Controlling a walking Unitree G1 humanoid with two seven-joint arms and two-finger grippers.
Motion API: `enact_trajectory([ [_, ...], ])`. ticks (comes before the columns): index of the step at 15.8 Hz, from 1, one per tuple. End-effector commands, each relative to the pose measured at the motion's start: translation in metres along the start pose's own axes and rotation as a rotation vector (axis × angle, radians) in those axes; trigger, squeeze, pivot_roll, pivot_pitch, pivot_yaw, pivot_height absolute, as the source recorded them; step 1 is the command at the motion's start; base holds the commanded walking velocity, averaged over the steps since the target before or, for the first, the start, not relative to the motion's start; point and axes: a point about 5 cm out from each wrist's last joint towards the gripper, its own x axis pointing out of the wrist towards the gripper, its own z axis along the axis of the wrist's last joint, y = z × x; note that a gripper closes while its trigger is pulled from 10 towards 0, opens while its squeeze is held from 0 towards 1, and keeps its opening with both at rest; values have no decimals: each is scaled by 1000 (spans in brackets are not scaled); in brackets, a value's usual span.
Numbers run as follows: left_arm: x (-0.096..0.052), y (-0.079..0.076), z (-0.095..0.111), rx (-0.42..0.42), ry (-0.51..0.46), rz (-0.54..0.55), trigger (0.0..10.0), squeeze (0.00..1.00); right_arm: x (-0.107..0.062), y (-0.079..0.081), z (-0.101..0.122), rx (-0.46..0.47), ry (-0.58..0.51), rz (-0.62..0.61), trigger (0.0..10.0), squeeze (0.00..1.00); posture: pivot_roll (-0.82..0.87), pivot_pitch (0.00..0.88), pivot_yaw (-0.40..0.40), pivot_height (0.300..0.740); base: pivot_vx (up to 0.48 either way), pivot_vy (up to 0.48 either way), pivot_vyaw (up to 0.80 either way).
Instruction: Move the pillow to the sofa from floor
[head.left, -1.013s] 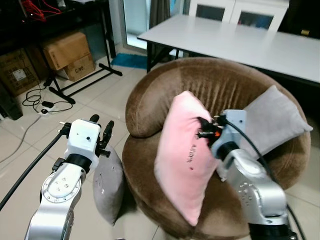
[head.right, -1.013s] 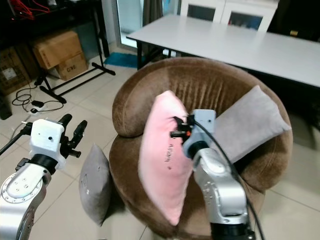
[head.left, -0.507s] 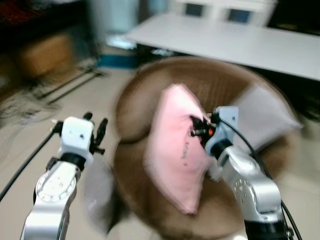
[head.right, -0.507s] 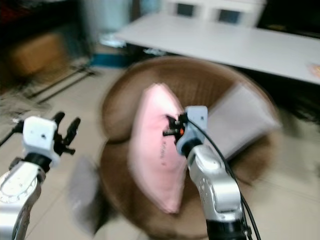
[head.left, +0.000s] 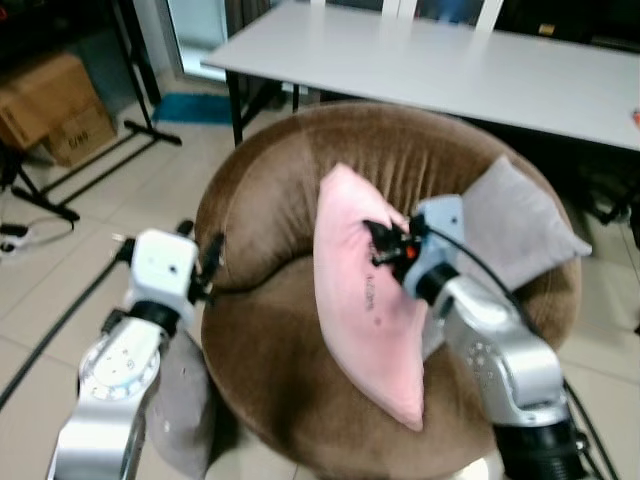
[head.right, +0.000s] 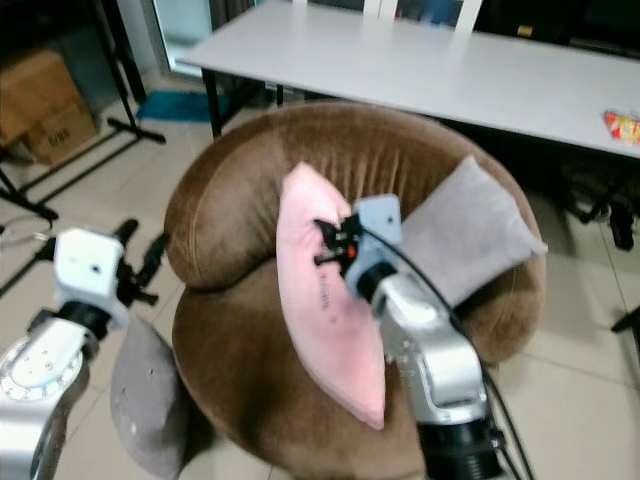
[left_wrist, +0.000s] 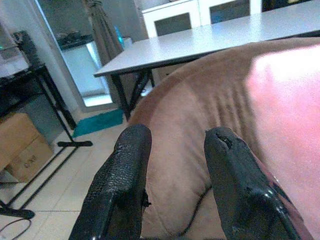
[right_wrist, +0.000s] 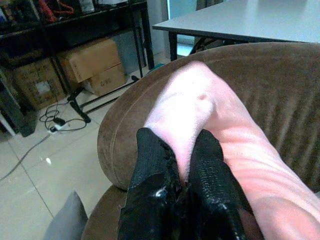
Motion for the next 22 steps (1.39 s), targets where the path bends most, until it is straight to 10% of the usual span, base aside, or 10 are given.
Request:
enact_trajectory([
  [1,-2,-1,-1,19,9,-20,10000,0,5,7,19,3,-80,53,10000,0,-34,0,-21,740,0,0,0],
  [13,-28,17,-16,150,154,-259,10000,0,100,34,24,301,20,43,10000,0,22,0,-29,740,0,0,0],
  [18,-45,-1,-15,32,192,-533,10000,0,78,-70,0,392,32,-414,10000,0,38,0,-33,740,0,0,0],
  [22,-42,-2,-11,0,179,-583,10000,0,53,-105,-32,326,150,-554,10000,0,13,0,-10,740,0,0,0],
])
